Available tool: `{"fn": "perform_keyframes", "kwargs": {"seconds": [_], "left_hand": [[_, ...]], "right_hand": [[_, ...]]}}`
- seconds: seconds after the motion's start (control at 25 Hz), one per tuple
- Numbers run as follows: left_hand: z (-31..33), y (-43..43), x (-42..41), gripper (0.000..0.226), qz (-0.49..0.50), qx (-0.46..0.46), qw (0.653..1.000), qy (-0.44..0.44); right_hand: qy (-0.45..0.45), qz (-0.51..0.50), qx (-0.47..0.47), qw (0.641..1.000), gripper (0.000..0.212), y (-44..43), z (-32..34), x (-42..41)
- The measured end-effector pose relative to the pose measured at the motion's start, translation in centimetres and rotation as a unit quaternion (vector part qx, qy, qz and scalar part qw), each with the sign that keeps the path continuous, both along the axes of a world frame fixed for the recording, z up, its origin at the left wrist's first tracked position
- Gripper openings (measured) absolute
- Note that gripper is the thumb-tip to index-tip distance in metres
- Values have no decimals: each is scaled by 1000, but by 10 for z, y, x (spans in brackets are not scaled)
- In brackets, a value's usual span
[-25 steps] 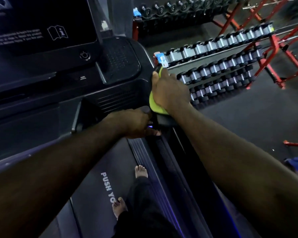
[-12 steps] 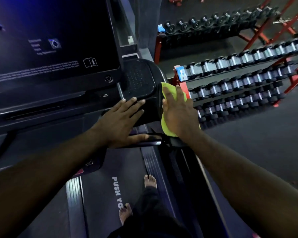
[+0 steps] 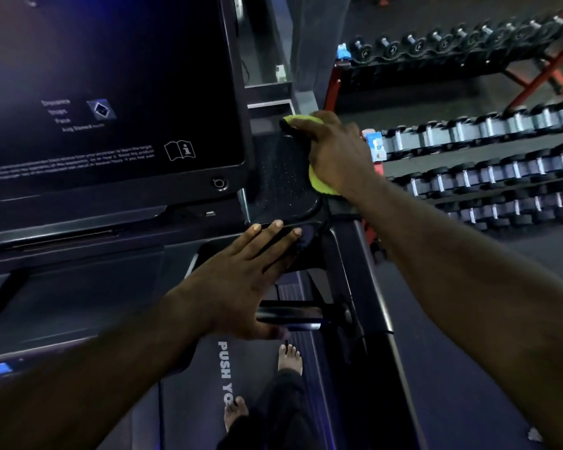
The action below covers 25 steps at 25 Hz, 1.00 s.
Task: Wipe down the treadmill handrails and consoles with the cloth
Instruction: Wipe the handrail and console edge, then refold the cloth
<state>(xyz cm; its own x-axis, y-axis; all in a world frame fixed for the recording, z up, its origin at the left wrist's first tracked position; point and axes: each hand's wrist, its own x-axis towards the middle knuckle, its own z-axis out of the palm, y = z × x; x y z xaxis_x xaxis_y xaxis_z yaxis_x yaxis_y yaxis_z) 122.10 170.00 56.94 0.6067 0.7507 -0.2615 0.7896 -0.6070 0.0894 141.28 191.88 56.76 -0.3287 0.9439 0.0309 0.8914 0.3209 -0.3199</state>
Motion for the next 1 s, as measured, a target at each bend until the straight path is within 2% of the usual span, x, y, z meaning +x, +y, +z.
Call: {"fn": "perform_keyframes", "kwargs": {"seconds": [0.12,0.24,0.44,0.6,0.84,1.0], "left_hand": [[0,0,1,125,-1,7,1000,-2],[2,-1,0,122,-5,14,1000,4],[0,-2,1,118,-28,28,999,12],[-3,-2,-1,116,-35,27,999,13],[-8,1,-2,116,-33,33,999,0],[-13,1,-3,117,-29,23,999,-20]], "right_hand": [[7,45,-28,999,54,27,-3,-6],[12,14,-32,999,48,11,-3,1],[-4,-95,-43,995,52,-104,4,29],[-49,-116,-33,992,59,-183,8,45],[-44,-89,-51,994,59,-94,9,22],[-1,-59,-49,997,46,-22,18,-4]]}}
